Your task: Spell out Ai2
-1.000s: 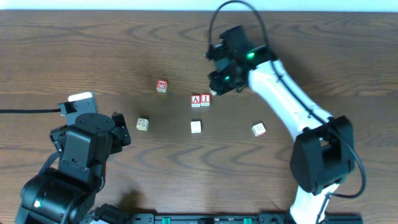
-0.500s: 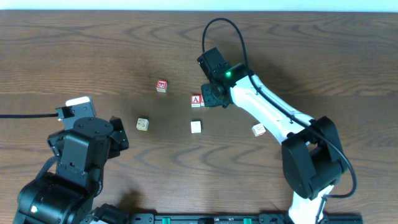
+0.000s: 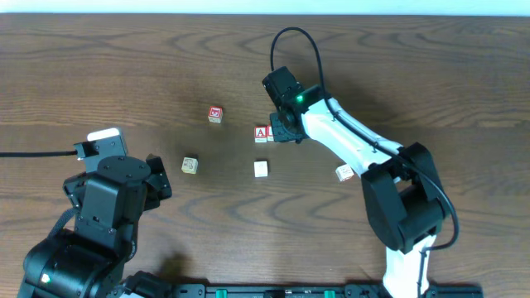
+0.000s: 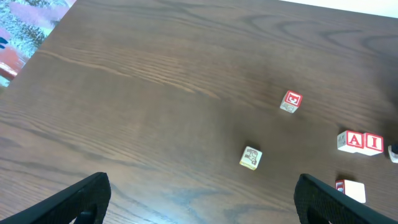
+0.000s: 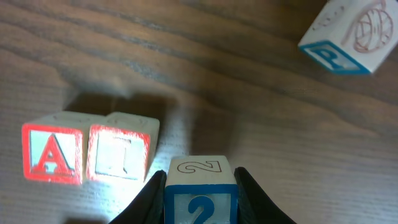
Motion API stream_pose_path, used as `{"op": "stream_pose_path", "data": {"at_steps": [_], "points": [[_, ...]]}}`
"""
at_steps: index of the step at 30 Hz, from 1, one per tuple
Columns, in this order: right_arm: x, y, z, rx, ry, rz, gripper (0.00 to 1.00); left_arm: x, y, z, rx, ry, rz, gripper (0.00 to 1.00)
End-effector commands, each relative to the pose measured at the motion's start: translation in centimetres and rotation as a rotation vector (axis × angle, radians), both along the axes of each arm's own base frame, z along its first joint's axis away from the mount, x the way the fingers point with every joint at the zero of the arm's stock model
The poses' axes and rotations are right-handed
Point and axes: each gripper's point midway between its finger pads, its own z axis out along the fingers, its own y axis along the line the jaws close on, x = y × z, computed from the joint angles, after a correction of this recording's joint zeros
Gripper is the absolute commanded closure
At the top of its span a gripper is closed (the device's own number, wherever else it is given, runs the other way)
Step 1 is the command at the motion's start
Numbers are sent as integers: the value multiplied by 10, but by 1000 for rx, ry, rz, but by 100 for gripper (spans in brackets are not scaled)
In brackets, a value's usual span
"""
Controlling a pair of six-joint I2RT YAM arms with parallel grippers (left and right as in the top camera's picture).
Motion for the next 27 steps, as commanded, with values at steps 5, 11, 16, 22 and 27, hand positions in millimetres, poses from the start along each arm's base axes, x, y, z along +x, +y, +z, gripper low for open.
{"op": "stream_pose_path", "data": {"at_steps": [5,11,16,22,27], "points": [[10,-3,-2,2,-32,-34,99,0,5,2,11,-10,23,4],[9,-5,-11,-8,-14,-39,99,0,5,2,11,-10,23,5],[9,-5,-15,-11,-8,-44,99,0,5,2,11,-10,23,5],[11,-6,-15,-8,-14,-49,99,0,5,2,10,-10,22,5],[11,-6,-15,-8,-13,-49,99,0,5,2,10,-10,22,5]]}}
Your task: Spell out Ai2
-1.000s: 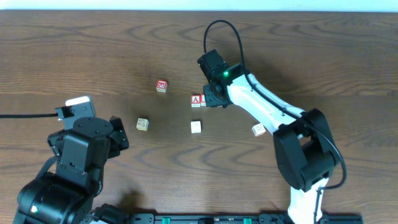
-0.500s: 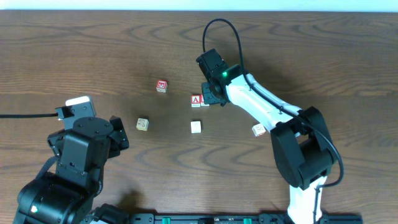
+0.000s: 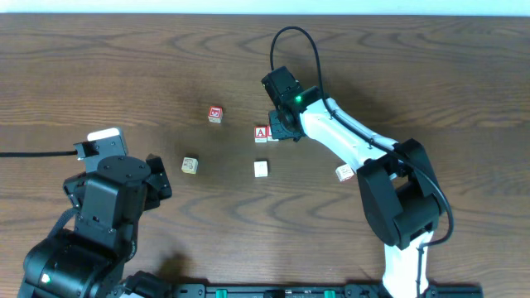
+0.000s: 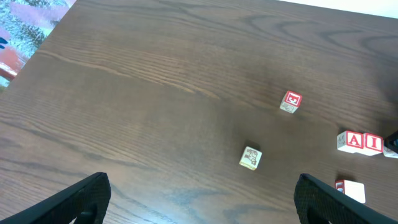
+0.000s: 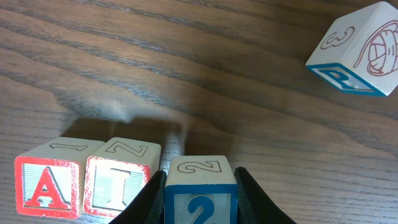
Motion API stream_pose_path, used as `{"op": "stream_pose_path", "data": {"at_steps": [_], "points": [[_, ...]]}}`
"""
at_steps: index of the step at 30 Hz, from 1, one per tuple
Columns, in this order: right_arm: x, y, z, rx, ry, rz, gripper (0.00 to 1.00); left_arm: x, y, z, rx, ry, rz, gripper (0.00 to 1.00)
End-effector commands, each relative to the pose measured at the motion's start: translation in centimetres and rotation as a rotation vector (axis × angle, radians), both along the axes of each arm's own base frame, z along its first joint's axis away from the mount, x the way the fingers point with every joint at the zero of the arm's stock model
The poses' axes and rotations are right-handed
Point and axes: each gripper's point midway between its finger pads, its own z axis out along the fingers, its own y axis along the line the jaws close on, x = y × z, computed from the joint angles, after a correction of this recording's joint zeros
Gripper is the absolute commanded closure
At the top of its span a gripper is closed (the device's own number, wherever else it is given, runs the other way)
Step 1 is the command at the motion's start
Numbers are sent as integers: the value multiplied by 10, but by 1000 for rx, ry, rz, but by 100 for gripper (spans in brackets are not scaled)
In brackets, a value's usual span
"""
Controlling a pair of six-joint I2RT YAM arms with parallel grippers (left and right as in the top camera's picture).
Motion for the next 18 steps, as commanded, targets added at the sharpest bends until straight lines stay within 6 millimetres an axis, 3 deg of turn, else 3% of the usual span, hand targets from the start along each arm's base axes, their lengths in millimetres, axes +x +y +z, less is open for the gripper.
{"op": "stream_pose_path", "data": {"at_steps": [1,18], "points": [[3,-8,-6,-17,4,-33,99,0,5,2,11,-9,22,5],[2,-6,-5,-7,10,-30,99,0,5,2,11,-10,22,5]]}}
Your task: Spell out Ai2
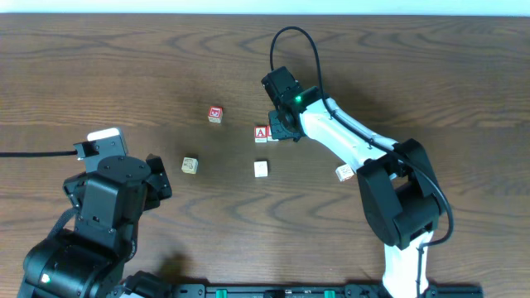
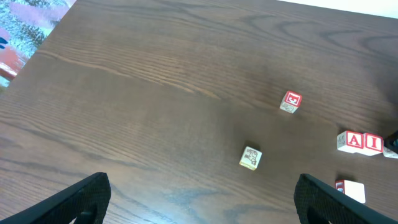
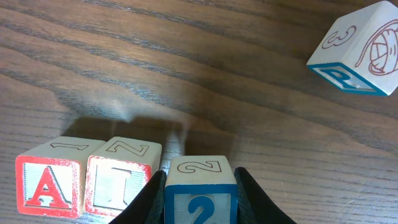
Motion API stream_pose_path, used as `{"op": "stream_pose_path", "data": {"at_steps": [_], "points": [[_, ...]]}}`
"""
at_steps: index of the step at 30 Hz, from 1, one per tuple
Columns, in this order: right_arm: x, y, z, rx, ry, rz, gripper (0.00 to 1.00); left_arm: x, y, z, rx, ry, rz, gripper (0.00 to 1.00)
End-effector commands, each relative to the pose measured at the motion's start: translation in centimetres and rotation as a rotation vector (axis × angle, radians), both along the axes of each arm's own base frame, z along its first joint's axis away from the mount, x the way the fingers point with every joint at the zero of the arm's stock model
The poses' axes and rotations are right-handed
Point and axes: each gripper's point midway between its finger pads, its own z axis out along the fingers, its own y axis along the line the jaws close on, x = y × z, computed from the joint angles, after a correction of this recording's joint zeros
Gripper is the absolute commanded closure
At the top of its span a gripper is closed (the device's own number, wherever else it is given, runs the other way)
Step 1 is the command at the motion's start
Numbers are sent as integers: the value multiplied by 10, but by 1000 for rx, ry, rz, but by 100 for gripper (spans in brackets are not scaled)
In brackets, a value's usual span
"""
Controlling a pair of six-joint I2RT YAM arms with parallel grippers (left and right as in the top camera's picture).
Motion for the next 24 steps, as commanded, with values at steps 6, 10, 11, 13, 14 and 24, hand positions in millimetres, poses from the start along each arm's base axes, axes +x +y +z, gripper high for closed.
{"op": "stream_pose_path", "data": {"at_steps": [6,10,11,13,14,24], "points": [[4,-5,-2,-4,6,-30,99,0,5,2,11,-10,22,5],[4,-5,-1,-1,8,-30,99,0,5,2,11,-10,22,5],[5,-4,-1,2,7,-29,99,0,5,2,11,-10,22,5],[6,-4,1,4,4,-30,99,0,5,2,11,-10,22,5],[6,-4,1,5,3,-30,99,0,5,2,11,-10,22,5],[6,-2,1,11,6,-27,75,0,5,2,11,-10,22,5]]}}
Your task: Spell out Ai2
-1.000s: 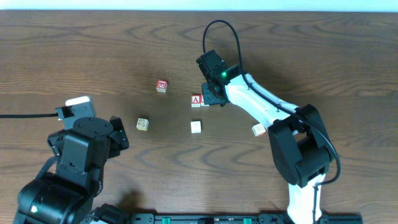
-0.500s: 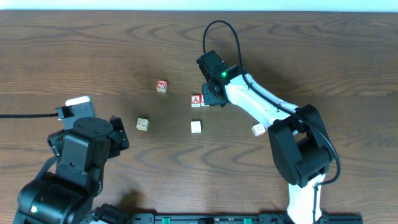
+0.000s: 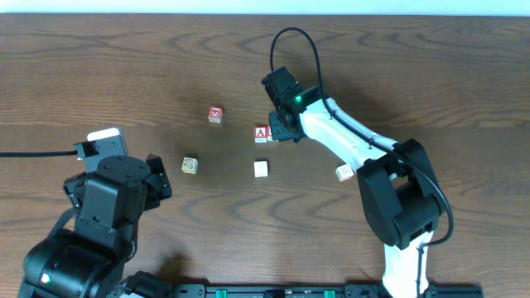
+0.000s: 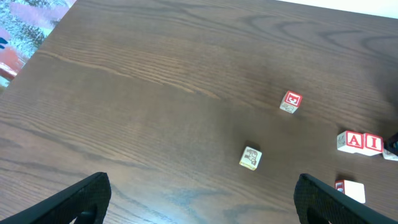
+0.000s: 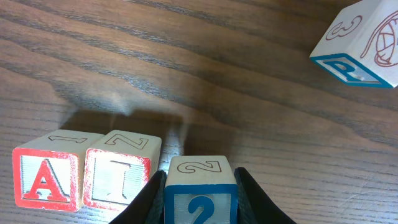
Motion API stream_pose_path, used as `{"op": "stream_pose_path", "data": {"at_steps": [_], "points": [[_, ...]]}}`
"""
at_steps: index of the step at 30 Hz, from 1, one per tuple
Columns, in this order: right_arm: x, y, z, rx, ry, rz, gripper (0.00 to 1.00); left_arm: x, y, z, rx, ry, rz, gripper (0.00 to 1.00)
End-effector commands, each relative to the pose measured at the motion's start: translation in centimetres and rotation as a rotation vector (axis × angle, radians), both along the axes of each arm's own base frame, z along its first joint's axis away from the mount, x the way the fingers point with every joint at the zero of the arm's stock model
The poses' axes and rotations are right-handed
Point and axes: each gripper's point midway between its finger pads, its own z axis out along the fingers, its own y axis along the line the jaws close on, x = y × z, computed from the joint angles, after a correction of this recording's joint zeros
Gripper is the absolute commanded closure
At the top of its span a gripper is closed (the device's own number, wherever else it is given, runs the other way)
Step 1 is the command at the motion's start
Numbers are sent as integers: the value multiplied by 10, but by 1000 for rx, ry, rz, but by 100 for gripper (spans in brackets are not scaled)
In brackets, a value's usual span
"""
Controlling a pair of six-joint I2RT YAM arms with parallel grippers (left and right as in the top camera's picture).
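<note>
In the right wrist view my right gripper (image 5: 200,193) is shut on the blue "2" block (image 5: 200,193), held just right of the red "I" block (image 5: 118,177), with the red "A" block (image 5: 46,177) further left. A small gap shows between the "2" and the "I". Overhead, the A and I blocks (image 3: 263,133) sit at the table's middle with the right gripper (image 3: 281,131) over their right end. My left gripper (image 4: 202,199) stands open near the table's front left, far from the blocks.
A blue "P" block (image 5: 360,40) lies beyond the row at the right. Loose blocks sit around the table: a red one (image 3: 215,114), a tan one (image 3: 190,165), a white one (image 3: 261,169) and another (image 3: 344,173) by the right arm.
The right gripper with the "2" block has shifted very slightly; the A and I blocks sit a touch lower in its view. The left arm has not moved.
The right gripper held the "2" block a little off from the A and I blocks. Then it stood right beside the "I", in line with the row. It has stayed there, still shut on the block.
</note>
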Motion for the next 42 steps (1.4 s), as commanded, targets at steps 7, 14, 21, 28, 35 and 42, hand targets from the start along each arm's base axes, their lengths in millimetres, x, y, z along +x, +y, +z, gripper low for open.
{"op": "stream_pose_path", "data": {"at_steps": [7,14,21,28,35,42], "points": [[9,-2,2,12,-10,-30,71,0,5,2,11,-9,22,5],[9,-2,2,11,-10,-30,70,0,5,2,11,-9,22,5],[9,-2,2,12,-10,-30,69,0,5,2,11,-10,22,5],[9,-2,2,12,-10,-30,67,0,5,2,11,-10,22,5],[9,-2,2,12,-10,-30,65,0,5,2,11,-10,22,5],[9,-2,2,12,-10,-30,64,0,5,2,11,-10,22,5]]}}
